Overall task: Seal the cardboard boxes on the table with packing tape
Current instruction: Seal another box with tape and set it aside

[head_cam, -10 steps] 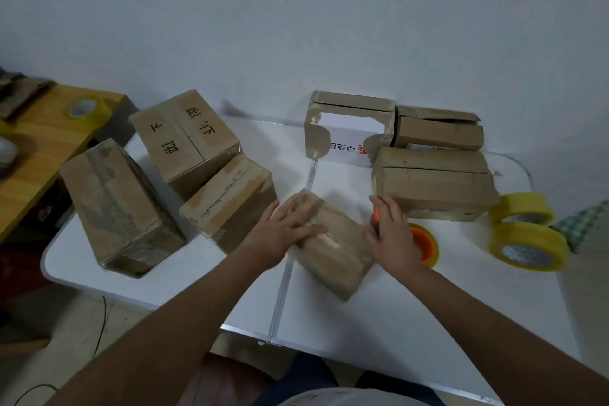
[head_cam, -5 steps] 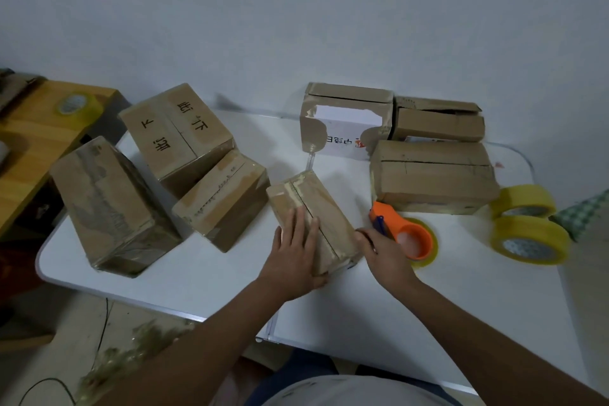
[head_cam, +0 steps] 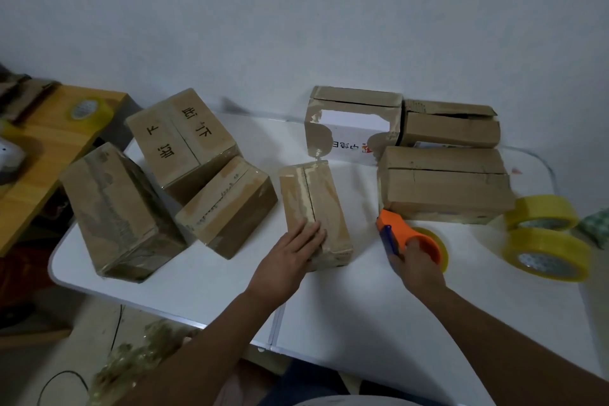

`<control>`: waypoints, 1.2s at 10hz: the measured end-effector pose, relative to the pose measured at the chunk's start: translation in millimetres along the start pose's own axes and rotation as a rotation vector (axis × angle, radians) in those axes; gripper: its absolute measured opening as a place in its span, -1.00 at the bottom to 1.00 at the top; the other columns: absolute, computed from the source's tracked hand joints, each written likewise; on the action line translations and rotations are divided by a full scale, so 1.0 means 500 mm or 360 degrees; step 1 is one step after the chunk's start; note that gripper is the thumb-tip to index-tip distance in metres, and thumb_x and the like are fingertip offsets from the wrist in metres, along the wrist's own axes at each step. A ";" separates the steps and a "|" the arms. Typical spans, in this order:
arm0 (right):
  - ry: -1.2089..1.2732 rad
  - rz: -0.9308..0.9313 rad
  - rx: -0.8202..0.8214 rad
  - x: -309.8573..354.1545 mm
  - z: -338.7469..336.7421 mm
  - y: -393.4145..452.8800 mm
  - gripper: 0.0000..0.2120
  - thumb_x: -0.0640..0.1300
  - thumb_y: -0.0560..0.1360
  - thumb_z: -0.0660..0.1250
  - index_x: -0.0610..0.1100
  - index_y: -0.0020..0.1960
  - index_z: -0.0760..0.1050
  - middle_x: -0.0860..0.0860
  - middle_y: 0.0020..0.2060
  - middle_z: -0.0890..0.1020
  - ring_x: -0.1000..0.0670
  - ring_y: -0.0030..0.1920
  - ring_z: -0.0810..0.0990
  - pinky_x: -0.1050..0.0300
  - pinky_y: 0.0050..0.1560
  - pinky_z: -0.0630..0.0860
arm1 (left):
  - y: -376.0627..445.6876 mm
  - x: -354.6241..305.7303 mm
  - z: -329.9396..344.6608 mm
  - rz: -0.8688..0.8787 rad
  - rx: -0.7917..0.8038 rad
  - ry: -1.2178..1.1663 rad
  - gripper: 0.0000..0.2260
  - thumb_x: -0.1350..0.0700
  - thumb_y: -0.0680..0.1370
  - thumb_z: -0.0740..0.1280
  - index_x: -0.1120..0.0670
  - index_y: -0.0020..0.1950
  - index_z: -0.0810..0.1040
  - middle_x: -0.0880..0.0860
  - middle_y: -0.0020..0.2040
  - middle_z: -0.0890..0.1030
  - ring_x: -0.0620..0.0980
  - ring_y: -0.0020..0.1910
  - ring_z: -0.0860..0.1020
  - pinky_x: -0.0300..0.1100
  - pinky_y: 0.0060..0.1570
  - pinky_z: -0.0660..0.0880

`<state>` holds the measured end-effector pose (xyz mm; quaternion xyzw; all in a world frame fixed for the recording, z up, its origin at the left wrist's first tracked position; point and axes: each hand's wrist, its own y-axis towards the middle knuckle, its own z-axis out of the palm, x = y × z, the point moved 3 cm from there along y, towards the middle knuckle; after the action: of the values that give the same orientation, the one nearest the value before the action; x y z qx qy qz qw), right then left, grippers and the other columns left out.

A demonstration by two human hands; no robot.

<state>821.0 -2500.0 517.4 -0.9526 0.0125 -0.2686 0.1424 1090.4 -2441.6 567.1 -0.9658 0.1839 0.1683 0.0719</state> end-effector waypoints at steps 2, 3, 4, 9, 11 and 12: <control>-0.0417 0.0330 0.0356 -0.014 -0.021 -0.005 -0.75 -0.19 0.62 0.11 -0.27 0.20 0.45 -0.21 0.07 0.57 -0.22 0.08 0.56 0.07 -0.11 0.38 | -0.012 -0.001 -0.010 0.0096 -0.0042 -0.0125 -0.44 0.21 0.63 0.29 0.05 0.58 0.16 -0.01 0.60 0.12 0.05 0.60 0.01 0.00 0.53 0.17; 0.0039 0.0289 0.0246 -0.010 -0.073 -0.018 -0.77 -0.21 0.66 0.06 -0.26 0.20 0.41 -0.20 -0.02 0.59 -0.13 -0.08 0.57 0.10 -0.14 0.45 | 0.005 -0.003 -0.014 0.0070 -0.0029 -0.0116 -0.47 0.17 0.65 0.25 0.02 0.59 0.15 -0.04 0.60 0.10 0.02 0.60 0.00 -0.01 0.53 0.18; 0.0517 0.0480 0.0186 -0.011 -0.109 -0.030 -0.76 -0.17 0.66 0.06 -0.27 0.11 0.44 -0.25 0.00 0.59 -0.10 -0.15 0.52 0.08 -0.16 0.37 | 0.041 -0.009 -0.009 0.0033 -0.0002 -0.0152 -0.48 0.20 0.66 0.23 0.02 0.59 0.15 -0.05 0.60 0.10 0.00 0.60 -0.02 0.01 0.54 0.15; 0.0332 0.0285 -0.0033 -0.040 -0.167 -0.092 -0.48 0.31 0.54 0.16 -0.15 -0.21 0.48 0.02 -0.38 0.58 0.09 -0.37 0.55 0.25 -0.42 0.28 | 0.195 -0.168 -0.047 -0.0011 -0.0069 -0.0096 -0.57 0.04 0.70 0.10 0.02 0.58 0.19 -0.01 0.60 0.17 -0.04 0.56 0.13 -0.06 0.53 0.03; 0.0272 0.0312 0.0011 -0.093 -0.154 -0.133 -0.50 0.24 0.56 0.19 -0.22 -0.14 0.48 -0.09 -0.29 0.60 -0.03 -0.28 0.59 0.16 -0.34 0.37 | 0.285 -0.225 -0.036 -0.0113 0.0406 -0.0170 -0.47 -0.05 0.68 0.17 0.03 0.61 0.12 0.06 0.60 0.18 0.09 0.52 0.23 -0.09 0.45 0.20; 0.0180 0.0298 0.0018 -0.109 -0.160 -0.145 -0.56 0.25 0.56 0.20 -0.16 -0.11 0.47 -0.06 -0.27 0.60 -0.01 -0.26 0.59 0.09 -0.26 0.46 | 0.294 -0.255 -0.023 -0.0049 0.0504 -0.0061 -0.46 -0.04 0.69 0.16 0.00 0.62 0.07 0.01 0.63 0.05 0.03 0.58 0.10 -0.10 0.47 0.12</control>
<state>729.5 -2445.9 575.0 -0.9297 0.1081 -0.3077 0.1712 926.2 -2537.1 611.5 -0.9416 0.1918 0.1545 0.2294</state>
